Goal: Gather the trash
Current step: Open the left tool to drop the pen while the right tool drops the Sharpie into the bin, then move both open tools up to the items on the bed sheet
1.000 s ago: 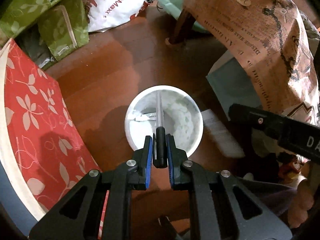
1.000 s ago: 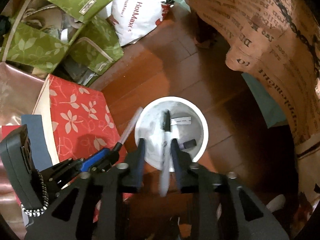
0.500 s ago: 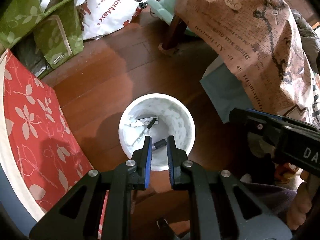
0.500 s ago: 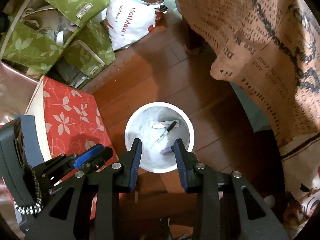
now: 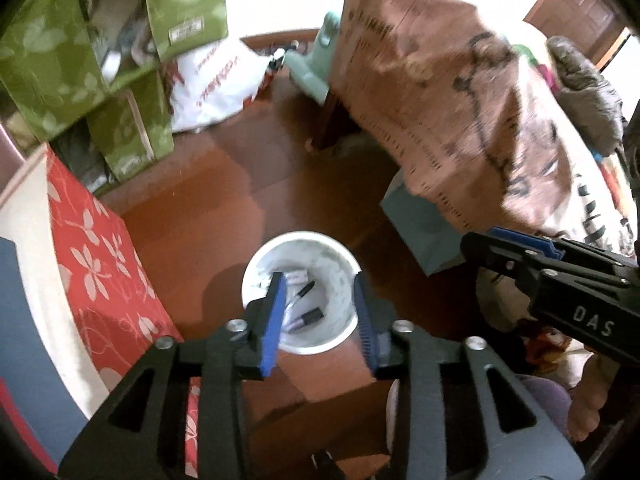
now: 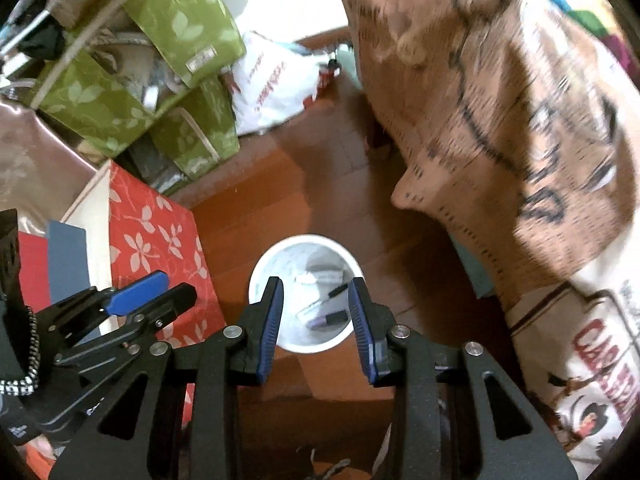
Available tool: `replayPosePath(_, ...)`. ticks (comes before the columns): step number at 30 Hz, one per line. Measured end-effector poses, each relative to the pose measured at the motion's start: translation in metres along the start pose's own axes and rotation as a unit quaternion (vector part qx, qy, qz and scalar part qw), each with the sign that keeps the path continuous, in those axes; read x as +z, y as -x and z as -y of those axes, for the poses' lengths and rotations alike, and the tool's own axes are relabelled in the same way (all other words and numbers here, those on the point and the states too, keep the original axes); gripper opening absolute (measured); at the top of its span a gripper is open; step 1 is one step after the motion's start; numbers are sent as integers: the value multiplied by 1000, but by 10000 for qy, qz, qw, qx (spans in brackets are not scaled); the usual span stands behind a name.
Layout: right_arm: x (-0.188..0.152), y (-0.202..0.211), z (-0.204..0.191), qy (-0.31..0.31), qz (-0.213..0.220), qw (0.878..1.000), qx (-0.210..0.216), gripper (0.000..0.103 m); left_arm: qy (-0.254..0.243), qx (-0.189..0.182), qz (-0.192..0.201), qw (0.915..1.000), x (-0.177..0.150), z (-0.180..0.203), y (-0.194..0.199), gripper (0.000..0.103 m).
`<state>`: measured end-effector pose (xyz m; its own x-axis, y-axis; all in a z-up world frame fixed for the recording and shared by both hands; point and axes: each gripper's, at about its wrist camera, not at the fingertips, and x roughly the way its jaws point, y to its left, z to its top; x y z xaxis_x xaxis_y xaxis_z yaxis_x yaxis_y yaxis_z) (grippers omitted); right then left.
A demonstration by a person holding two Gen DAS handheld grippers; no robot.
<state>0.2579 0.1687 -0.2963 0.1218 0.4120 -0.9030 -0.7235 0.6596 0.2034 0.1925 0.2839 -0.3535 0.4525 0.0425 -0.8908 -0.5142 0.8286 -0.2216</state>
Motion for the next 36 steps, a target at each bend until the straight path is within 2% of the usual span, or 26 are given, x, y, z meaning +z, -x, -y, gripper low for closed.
replayPosePath(3,0,28,2,54,307,9995,-43,34,-69,40,294,9995,4,13,25,54)
replayPosePath(7,-5,65,7,51,768,9969,-130,57,-219,127,584,9980,7,33,55,61)
replayPosePath(9,-8,83,10,66,979,9949,-210,62,-262,70,691,9972,6,42,68,61)
replayPosePath(14,-20,125,25,9,1405,9896,-322,63,-468,-28,948,9944,4,72,97,63)
replayPosePath(18,-30,157,45,-132,1706,9843,-426,63,-823,-42,1157,9899,4,107,119,63)
replayPosePath(23,-47,200,80,-326,2103,9741,-765,63,-1175,-156,1417,9828,6,154,140,67)
replayPosePath(29,-70,239,137,-829,2402,9611,-1084,63,-1686,-239,1555,9730,12,214,147,68)
replayPosePath(36,-102,268,208,-1443,2616,9376,-1781,63,-2319,-565,1510,9593,17,301,137,68)
